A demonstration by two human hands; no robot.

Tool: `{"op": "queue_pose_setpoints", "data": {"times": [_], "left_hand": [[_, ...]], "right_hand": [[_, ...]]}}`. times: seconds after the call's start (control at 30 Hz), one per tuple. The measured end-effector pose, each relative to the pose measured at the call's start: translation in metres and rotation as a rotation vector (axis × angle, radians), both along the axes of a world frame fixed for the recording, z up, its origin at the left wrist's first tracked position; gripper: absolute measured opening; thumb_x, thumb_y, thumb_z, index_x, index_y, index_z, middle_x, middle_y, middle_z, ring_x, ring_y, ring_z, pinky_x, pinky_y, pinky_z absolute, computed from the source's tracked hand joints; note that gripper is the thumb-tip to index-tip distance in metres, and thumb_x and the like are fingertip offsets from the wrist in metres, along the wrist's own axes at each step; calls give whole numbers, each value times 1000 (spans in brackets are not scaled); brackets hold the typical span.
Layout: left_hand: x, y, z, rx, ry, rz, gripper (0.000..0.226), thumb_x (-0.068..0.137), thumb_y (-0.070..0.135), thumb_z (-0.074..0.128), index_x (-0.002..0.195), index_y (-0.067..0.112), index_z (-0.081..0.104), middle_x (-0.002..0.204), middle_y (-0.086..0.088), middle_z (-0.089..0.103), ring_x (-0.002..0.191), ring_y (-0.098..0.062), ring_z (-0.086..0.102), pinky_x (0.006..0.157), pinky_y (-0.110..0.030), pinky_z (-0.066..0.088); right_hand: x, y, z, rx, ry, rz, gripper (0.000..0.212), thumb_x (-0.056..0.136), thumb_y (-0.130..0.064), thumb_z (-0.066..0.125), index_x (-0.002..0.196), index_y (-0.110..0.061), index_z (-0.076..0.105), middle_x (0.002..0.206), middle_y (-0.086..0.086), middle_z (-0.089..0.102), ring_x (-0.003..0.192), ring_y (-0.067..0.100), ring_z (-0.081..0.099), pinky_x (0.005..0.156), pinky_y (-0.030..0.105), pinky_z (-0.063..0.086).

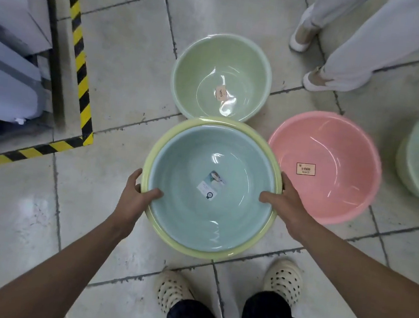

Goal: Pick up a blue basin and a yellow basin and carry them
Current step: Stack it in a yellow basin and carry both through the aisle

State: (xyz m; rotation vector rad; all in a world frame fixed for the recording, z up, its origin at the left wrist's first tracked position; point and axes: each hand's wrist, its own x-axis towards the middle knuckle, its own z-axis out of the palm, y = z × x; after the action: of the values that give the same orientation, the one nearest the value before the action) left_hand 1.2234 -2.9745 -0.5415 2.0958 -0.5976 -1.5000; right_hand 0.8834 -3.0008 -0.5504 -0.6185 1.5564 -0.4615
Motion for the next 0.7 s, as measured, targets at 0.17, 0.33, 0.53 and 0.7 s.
{"op": "queue_pose_setpoints", "data": {"times": [0.17,0.33,0.53,0.7], "left_hand": [[-34,-30,57,-18,18,-26,102,60,21,76,153,26,32,114,-9,67,95,-31,71,72,-42,58],[-57,-69,114,-23,20,-26,103,61,22,76,154,27,31,114,-8,65,95,-29,70,72,-41,59],[-58,-125,157,-57,9,24,101,67,19,78,155,27,29,118,-13,65,94,-29,71,73,-40,59],[-34,-172,168,-64,-3,56,96,67,21,76,153,26,32,116,-9,65,91,-24,70,68,-35,57]], "right_hand": [[-37,-11,64,-37,5,-58,65,66,-10,72,126,-30,57,109,2,73,101,24,71,87,39,57],[-57,-51,123,-89,5,-50,57,83,5,65,126,-30,55,105,-3,70,89,13,67,68,26,51],[-57,-114,165,-115,-8,-24,53,82,0,67,122,-33,58,111,-1,72,98,21,69,76,34,55],[-26,-170,175,-117,5,-9,50,69,-12,70,114,-31,60,108,4,72,93,25,70,75,35,56]]}}
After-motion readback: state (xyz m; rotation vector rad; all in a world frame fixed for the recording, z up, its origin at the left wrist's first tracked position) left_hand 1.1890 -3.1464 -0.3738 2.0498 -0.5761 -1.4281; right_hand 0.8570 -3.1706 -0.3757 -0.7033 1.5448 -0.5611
